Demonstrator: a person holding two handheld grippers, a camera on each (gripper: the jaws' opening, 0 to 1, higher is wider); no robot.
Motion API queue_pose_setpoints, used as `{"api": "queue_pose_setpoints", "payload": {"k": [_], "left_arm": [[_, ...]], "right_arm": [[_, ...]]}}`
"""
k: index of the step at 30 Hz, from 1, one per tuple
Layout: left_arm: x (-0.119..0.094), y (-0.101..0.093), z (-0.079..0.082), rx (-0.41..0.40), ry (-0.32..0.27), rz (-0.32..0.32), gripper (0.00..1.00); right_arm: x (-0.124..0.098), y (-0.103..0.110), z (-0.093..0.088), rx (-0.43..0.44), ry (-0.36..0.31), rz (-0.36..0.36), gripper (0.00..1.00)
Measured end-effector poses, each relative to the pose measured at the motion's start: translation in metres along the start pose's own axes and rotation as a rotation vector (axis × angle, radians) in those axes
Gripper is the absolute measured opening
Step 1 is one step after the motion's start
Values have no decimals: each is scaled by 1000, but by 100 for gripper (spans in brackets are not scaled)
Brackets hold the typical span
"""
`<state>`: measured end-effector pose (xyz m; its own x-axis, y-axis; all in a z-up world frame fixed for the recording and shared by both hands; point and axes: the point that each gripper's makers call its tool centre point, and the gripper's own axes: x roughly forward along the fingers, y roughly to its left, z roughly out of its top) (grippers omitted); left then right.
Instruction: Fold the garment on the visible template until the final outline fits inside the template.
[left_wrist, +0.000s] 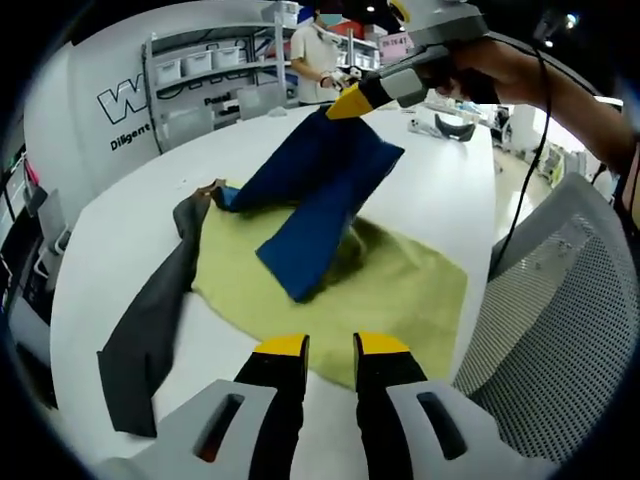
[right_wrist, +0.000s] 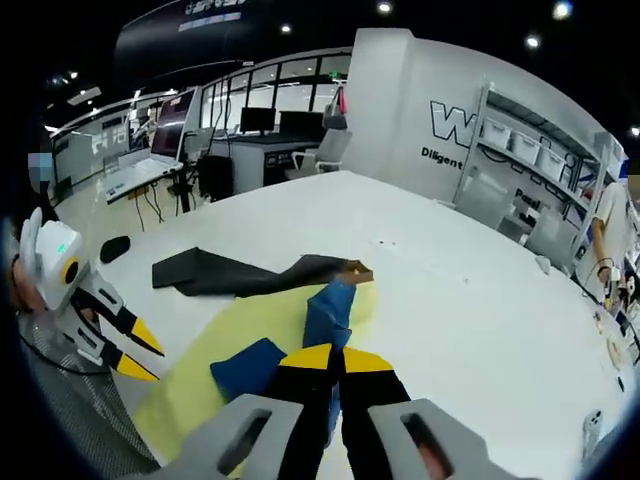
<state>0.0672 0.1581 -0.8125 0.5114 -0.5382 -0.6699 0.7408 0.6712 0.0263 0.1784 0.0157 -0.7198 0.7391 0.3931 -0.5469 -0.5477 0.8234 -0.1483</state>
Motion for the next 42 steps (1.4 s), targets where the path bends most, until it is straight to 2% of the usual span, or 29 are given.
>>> {"api": "queue_pose_setpoints", "payload": {"k": [7, 8, 16, 27, 30, 39, 42], "left_arm": [[1, 1, 2, 0, -5, 4, 16], [1, 1, 2, -1, -5, 3, 16], [2, -1, 1, -7, -5, -5, 16], [1, 2, 0, -14, 0, 3, 16], [2, 2, -1, -13, 2, 3, 16], [4, -1, -3, -12, 15, -12, 16], [4, -2, -4, 1, 23, -18, 16]], "right_arm": [[-6, -23, 3, 14, -5, -56, 0], [-9, -32, 3, 16, -6, -76, 0], [-15, -56, -3, 28, 5, -138, 0], [-23, -95, -21, 53, 49, -247, 0], [-27, -106, -28, 65, 69, -303, 0], [-27, -125, -45, 77, 108, -357, 0], [-25, -130, -51, 43, 130, -370, 0]]}}
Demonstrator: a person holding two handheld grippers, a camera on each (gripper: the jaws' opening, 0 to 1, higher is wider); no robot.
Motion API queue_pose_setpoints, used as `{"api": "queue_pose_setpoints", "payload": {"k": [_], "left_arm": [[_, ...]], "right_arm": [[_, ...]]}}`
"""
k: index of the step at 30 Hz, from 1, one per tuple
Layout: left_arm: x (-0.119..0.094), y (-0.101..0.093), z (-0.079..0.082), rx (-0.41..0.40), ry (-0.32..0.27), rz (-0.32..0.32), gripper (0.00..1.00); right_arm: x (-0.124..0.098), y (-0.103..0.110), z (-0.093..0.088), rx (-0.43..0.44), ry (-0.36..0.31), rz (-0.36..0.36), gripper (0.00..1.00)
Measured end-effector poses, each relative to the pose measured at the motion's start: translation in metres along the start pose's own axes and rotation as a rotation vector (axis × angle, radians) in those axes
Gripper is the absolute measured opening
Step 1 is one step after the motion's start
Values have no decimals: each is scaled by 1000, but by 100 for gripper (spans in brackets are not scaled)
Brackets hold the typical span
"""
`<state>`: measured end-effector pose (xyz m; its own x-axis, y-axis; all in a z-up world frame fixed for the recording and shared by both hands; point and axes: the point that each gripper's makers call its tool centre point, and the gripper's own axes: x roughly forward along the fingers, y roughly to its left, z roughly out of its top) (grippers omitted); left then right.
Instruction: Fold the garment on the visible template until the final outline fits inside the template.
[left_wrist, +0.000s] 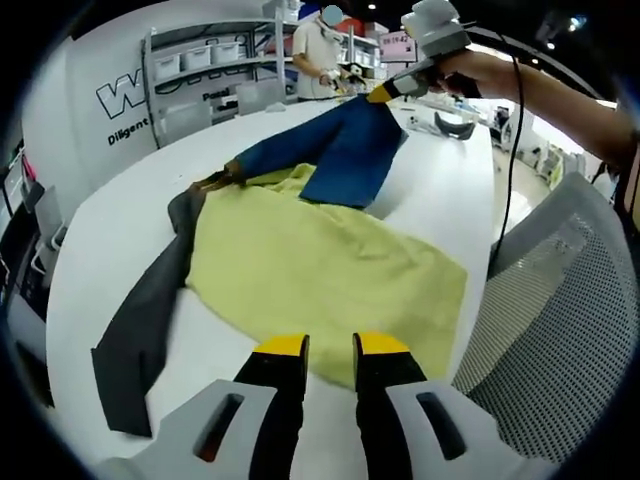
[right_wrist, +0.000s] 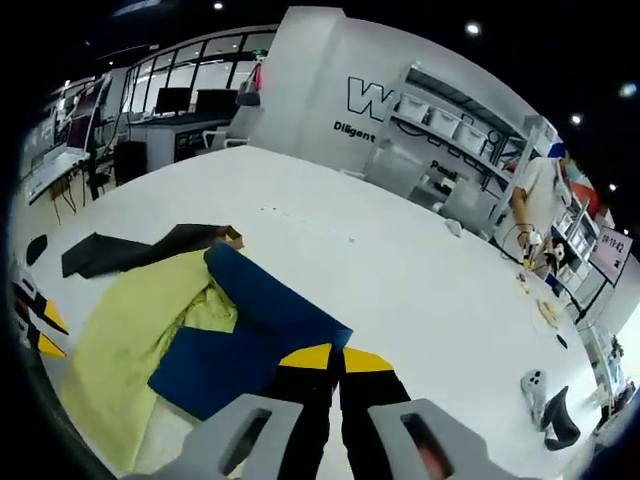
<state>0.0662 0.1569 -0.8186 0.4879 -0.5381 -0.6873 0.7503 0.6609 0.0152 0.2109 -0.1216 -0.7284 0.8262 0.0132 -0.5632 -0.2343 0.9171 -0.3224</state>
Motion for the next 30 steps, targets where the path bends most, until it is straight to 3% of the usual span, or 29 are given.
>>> {"api": "queue_pose_setpoints", "payload": {"k": [6, 14, 22, 30], "left_arm": [[2, 4, -1, 4, 5, 7, 17], [8, -5, -2, 19, 13, -26, 18], [11, -18, -7, 70, 52, -85, 23], [7, -34, -13, 142, 79, -154, 30]], "right_arm": [[9, -11, -9, 1, 21, -20, 0], [21, -20, -24, 3, 57, -44, 0], [26, -22, -38, 13, 84, -41, 0], [28, -22, -40, 15, 89, -38, 0]]}}
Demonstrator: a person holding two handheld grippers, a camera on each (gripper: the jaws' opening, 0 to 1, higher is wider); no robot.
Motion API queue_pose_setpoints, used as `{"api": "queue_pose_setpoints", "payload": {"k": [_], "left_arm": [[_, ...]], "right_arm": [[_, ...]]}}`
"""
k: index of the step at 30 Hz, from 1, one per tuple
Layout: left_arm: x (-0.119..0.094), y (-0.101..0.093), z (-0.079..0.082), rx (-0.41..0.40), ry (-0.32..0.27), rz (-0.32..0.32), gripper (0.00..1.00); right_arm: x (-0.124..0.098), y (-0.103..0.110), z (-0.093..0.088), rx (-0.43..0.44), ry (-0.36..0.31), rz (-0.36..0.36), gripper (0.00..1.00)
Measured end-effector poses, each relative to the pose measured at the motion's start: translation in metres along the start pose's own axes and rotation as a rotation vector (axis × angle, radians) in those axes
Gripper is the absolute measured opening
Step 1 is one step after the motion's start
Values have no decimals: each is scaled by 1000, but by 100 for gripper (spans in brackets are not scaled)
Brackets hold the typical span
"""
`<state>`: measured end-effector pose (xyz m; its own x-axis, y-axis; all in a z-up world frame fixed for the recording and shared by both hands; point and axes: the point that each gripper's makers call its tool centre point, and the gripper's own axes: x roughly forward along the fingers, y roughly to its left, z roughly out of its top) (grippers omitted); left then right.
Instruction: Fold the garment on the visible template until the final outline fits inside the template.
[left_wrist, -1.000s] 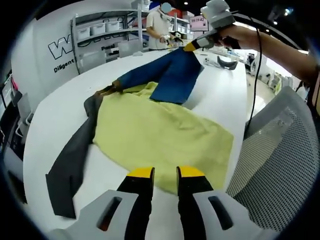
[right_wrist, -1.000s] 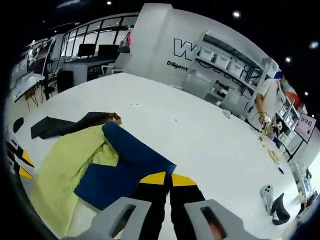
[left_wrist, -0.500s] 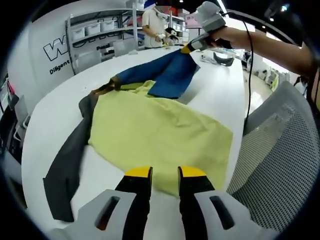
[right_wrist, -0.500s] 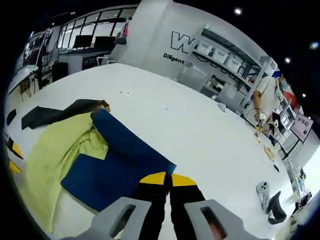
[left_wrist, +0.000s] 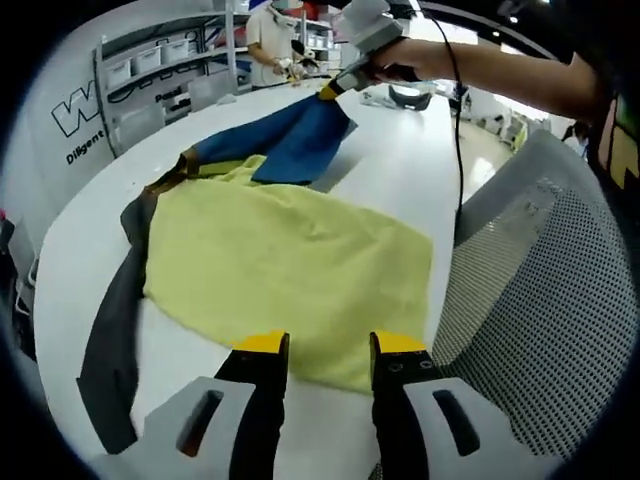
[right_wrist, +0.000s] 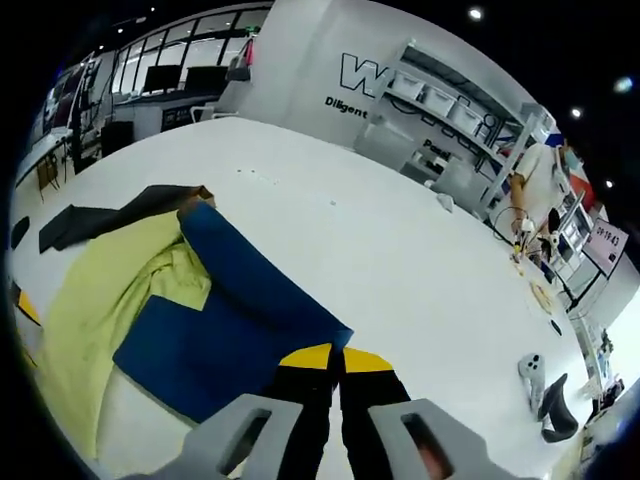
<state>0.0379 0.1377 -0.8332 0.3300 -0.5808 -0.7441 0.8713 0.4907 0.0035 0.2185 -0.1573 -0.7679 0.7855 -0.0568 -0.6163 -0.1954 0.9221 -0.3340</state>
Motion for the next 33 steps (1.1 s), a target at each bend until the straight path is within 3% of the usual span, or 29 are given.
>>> {"api": "queue_pose_setpoints", "payload": {"k": [9, 26, 33], "left_arm": [[5, -20, -12, 116, 69, -86, 29], [6, -32, -26, 167, 132, -128, 19], [7, -31, -26, 145, 138, -132, 20]], "right_arm": [[4, -2, -1, 1, 2, 3, 0], [5, -2, -5, 8, 11, 10, 0], [5, -2, -5, 10, 12, 12, 0]]}}
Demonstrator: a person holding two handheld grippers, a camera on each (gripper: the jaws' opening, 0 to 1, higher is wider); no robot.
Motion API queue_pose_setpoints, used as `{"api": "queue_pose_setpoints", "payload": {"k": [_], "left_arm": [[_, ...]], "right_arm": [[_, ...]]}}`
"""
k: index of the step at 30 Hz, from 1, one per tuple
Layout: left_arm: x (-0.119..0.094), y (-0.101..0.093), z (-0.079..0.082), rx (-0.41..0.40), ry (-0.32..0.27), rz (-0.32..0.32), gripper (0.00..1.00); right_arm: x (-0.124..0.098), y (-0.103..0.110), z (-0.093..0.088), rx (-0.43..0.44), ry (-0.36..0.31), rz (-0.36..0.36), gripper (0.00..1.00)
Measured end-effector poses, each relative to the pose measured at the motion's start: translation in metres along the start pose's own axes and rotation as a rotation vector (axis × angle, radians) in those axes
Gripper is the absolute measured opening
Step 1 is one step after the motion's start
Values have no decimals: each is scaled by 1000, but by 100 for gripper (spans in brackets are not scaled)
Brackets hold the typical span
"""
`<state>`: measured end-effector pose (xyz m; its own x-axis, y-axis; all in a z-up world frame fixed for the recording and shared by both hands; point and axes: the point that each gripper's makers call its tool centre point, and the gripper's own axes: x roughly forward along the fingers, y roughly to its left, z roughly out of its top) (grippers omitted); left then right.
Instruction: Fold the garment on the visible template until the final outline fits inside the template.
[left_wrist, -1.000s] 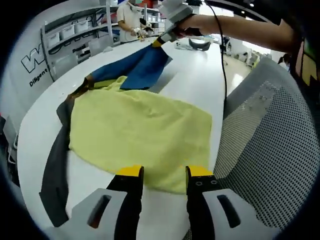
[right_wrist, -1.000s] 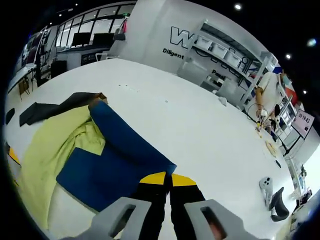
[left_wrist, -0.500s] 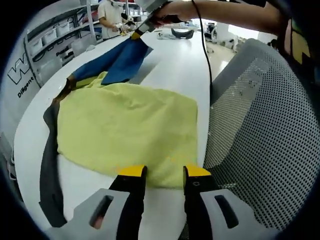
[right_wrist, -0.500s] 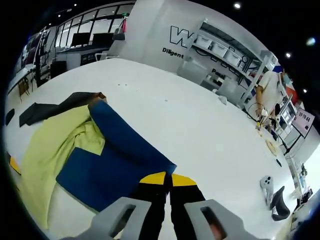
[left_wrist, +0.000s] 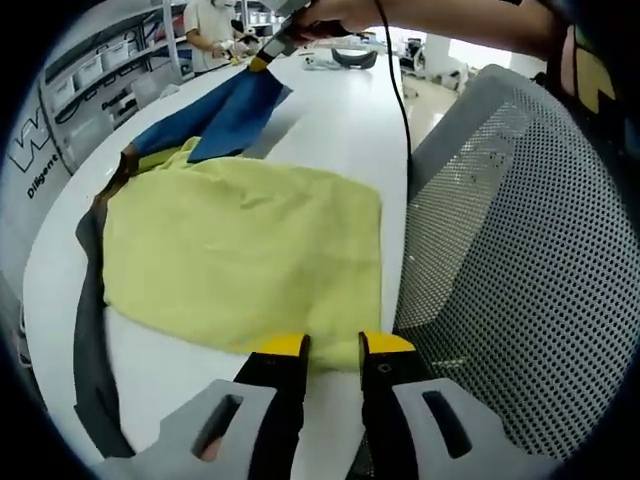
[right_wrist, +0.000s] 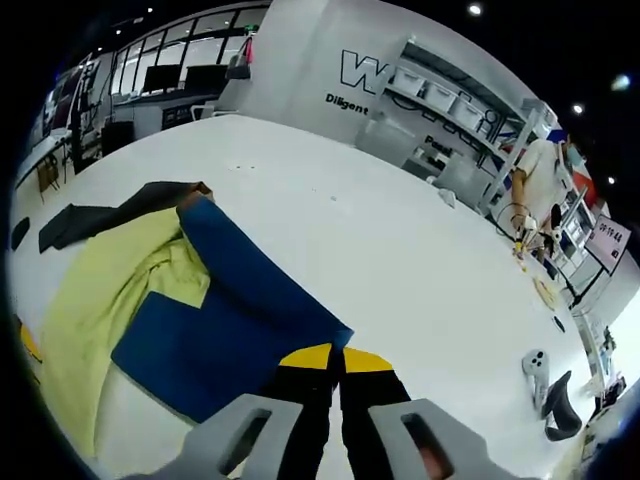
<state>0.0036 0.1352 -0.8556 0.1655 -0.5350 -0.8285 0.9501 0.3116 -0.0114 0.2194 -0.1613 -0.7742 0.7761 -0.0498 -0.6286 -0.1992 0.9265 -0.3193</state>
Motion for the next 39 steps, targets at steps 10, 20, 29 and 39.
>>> {"api": "queue_pose_setpoints", "payload": {"k": [10, 20, 29, 39], "left_arm": [[3, 6, 4, -80, -26, 11, 5], [-11, 19, -11, -134, -2, 75, 5], [-24, 33, -30, -197, 38, 124, 5], [-32, 39, -41, -225, 54, 153, 5]], "right_arm": [[1, 2, 0, -4, -4, 8, 0], [2, -4, 6, -37, -22, 17, 0], [10, -15, -1, -54, 0, 16, 0], [19, -25, -8, -76, 30, 13, 0]]}}
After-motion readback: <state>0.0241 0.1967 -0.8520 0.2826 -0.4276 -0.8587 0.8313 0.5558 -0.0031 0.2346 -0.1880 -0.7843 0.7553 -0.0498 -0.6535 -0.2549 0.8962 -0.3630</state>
